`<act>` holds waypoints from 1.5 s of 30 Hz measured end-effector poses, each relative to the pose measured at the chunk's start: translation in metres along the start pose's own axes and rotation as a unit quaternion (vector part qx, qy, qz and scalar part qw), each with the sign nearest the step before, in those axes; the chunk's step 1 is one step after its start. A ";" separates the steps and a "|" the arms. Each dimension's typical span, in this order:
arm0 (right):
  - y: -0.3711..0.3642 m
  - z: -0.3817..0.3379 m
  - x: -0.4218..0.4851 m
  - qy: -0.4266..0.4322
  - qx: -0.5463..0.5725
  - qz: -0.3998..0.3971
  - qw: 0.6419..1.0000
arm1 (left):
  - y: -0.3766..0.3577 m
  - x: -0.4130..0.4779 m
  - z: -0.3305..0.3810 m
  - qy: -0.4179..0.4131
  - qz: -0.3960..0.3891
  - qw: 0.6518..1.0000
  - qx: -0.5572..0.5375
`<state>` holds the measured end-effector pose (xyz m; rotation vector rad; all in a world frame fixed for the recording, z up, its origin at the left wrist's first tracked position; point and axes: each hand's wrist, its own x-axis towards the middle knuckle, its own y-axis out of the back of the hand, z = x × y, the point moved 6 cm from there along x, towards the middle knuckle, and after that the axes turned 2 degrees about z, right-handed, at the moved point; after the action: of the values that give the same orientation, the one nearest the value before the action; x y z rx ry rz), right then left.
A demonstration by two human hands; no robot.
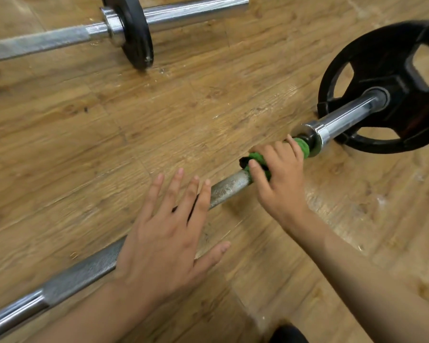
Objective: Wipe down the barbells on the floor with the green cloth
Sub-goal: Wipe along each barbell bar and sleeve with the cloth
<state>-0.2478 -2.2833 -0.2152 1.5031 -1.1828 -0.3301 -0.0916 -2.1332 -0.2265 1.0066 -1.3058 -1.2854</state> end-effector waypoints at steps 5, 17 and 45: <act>-0.027 -0.085 -0.023 0.169 0.025 -0.046 0.984 | -0.001 0.007 -0.010 0.023 0.007 1.000 -0.017; -0.003 -0.050 0.027 0.177 -0.002 -0.132 0.975 | 0.000 0.013 -0.027 0.043 0.020 0.997 -0.060; 0.019 0.108 0.073 0.050 0.132 0.085 0.986 | 0.028 0.162 0.035 -0.013 -0.165 0.981 0.097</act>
<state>-0.3044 -2.4018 -0.2050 1.6107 -1.3005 0.0190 -0.1482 -2.2843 -0.1807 1.3926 -1.3427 -1.4396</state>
